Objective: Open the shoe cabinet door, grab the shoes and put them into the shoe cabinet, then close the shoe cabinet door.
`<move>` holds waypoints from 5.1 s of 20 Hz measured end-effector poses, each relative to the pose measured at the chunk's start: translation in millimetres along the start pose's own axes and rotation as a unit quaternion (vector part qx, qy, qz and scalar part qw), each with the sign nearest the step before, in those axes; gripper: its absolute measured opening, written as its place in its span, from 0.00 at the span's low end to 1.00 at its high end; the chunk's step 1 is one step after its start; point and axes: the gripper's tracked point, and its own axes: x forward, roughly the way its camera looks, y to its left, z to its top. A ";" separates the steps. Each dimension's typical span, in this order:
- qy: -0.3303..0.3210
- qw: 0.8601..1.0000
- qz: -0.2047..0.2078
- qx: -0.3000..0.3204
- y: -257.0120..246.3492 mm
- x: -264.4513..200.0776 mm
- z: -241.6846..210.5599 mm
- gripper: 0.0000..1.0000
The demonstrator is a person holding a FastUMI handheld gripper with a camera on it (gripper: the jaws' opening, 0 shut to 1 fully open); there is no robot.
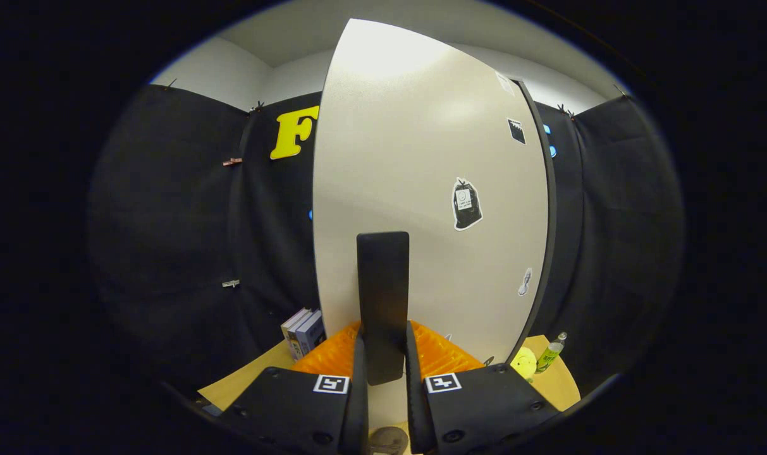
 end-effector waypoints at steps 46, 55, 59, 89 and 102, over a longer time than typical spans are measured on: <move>-0.045 0.981 -0.187 -0.008 -227.5 -186.4 30.3 0.23; 0.009 0.993 -0.120 0.001 -161.8 -147.9 -16.6 0.23; 0.054 0.995 -0.085 0.013 -117.1 -116.7 -54.4 0.23; 0.419 0.900 -0.088 0.081 38.9 -32.5 -440.5 0.23; 0.382 0.919 -0.082 0.058 32.3 2.9 -485.6 0.27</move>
